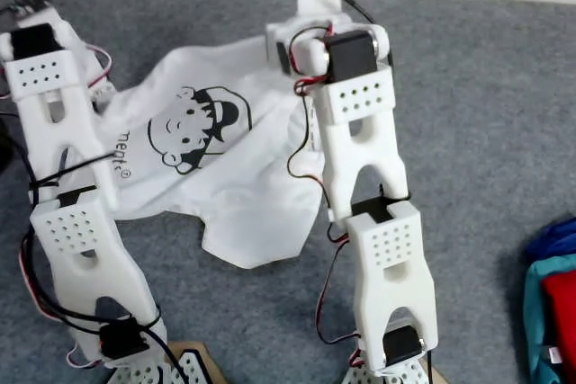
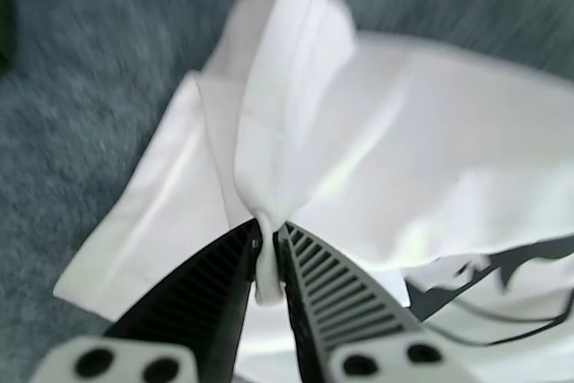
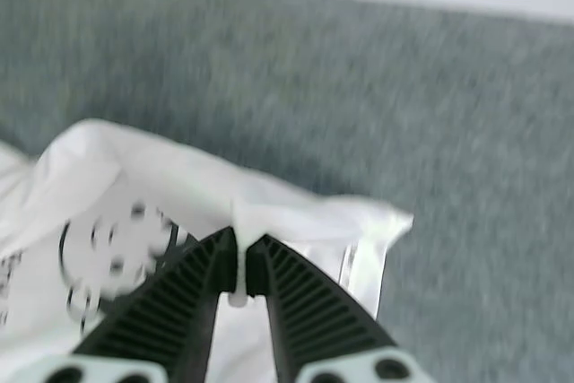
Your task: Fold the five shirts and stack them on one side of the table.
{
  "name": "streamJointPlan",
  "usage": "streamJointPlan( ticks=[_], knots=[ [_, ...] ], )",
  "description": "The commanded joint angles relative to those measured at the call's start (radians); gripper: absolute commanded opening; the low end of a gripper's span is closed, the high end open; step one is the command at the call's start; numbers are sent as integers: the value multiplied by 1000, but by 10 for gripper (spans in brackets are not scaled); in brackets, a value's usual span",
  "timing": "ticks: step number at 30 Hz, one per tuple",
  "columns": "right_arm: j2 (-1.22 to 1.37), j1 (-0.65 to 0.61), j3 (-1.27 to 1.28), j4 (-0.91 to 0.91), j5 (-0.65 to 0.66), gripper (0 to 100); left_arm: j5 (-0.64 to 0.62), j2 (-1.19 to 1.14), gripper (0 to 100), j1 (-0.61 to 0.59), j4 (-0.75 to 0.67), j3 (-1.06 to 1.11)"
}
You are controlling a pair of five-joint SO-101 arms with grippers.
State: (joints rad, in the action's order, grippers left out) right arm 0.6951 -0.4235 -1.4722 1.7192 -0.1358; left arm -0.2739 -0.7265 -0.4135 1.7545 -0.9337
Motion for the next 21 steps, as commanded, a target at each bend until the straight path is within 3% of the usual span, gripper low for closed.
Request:
streamJointPlan(
  ticks=[1, 9, 14, 21],
  knots=[
    [-25, -13, -18, 47, -12, 6, 109, 110, 5, 5, 14, 117],
    [-30, 13, 191, 48, -12, 6, 259, 352, 5, -44, 2, 453],
    [-93, 8, 234, 48, 20, 6, 338, 466, 5, -104, -129, 673],
    [-406, 8, 657, 41, 37, 6, 408, 562, 5, -185, -262, 897]
  ],
)
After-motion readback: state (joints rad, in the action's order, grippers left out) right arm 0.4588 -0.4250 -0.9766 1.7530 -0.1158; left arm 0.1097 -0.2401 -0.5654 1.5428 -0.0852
